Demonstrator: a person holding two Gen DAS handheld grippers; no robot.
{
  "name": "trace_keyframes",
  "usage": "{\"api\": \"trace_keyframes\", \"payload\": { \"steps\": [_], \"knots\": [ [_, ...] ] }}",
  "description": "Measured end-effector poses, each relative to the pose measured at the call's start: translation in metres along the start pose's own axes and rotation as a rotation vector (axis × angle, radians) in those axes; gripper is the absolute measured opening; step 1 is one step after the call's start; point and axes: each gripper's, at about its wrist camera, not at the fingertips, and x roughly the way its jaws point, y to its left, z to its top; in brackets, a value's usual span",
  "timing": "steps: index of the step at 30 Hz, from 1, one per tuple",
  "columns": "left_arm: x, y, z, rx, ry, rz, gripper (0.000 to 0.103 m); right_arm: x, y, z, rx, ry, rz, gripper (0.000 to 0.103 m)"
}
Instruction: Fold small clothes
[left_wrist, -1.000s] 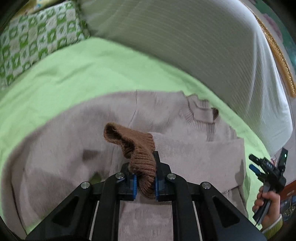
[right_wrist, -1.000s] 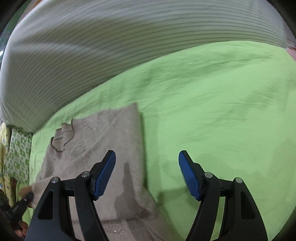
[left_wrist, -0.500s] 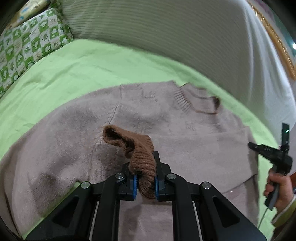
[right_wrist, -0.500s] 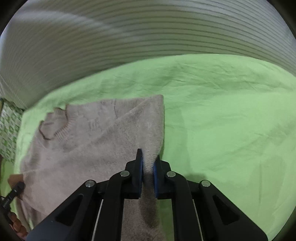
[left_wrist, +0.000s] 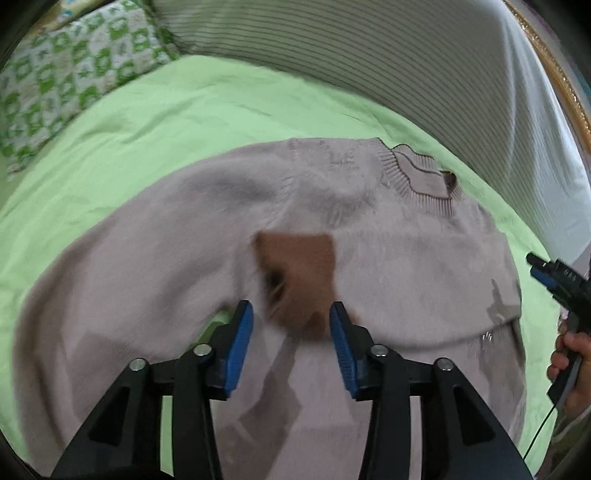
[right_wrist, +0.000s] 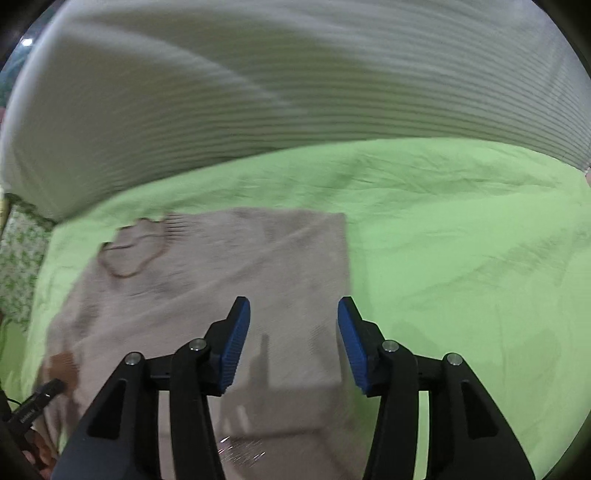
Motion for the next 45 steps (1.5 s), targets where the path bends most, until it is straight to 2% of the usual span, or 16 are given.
{"api": "trace_keyframes", "payload": {
  "steps": [5,9,13,15,18,20,22,23,24,27,31,35,38,40,42,45],
  "knots": [
    [-0.053,0.037,-0.027,-0.043,-0.015,0.067,0.067,-0.022,0.036,-0.031,-0.044,0.011,0.089,0.051],
    [-0.093,0.083,-0.043,-0.073,-0.031,0.182,0.085,-0.021,0.055,-0.057,-0.049,0.053,0.118,0.051],
    [-0.106,0.125,-0.058,-0.052,0.024,0.390,0.085,-0.023,0.055,-0.077,-0.008,0.091,0.131,0.051],
    [-0.099,0.139,-0.067,-0.047,0.086,0.432,0.085,-0.026,0.055,-0.084,0.005,0.099,0.137,0.051],
    [-0.086,0.147,-0.079,-0.050,0.174,0.356,0.085,-0.027,0.058,-0.091,0.005,0.108,0.132,0.051],
    [-0.076,0.144,-0.084,-0.034,0.216,0.353,0.083,-0.028,0.058,-0.093,0.013,0.114,0.137,0.051],
    [-0.065,0.143,-0.089,-0.016,0.257,0.368,0.066,-0.030,0.057,-0.095,0.013,0.114,0.136,0.051],
    [-0.061,0.143,-0.092,-0.011,0.279,0.365,0.035,-0.031,0.056,-0.096,0.013,0.112,0.137,0.051],
    [-0.056,0.145,-0.093,-0.018,0.303,0.356,0.017,-0.032,0.055,-0.097,0.013,0.111,0.137,0.051],
    [-0.063,0.139,-0.087,-0.017,0.270,0.335,0.009,-0.035,0.049,-0.101,0.022,0.108,0.135,0.051],
    [-0.100,0.099,-0.052,-0.027,0.184,0.185,0.008,-0.039,0.033,-0.105,0.040,0.099,0.118,0.051],
    [-0.138,0.003,0.004,0.076,0.043,-0.022,0.008,-0.043,0.014,-0.103,0.083,0.084,0.114,0.051],
    [-0.144,-0.084,0.043,0.153,-0.029,-0.196,0.010,-0.043,0.003,-0.097,0.101,0.073,0.104,0.051],
    [-0.131,-0.139,0.065,0.197,-0.039,-0.279,0.022,-0.043,-0.006,-0.091,0.124,0.061,0.099,0.051],
    [-0.115,-0.174,0.072,0.239,-0.019,-0.329,0.062,-0.044,-0.012,-0.084,0.140,0.051,0.092,0.051],
    [-0.087,-0.206,0.062,0.316,0.016,-0.326,0.062,-0.044,-0.019,-0.076,0.144,0.043,0.084,0.051]
  ]
}}
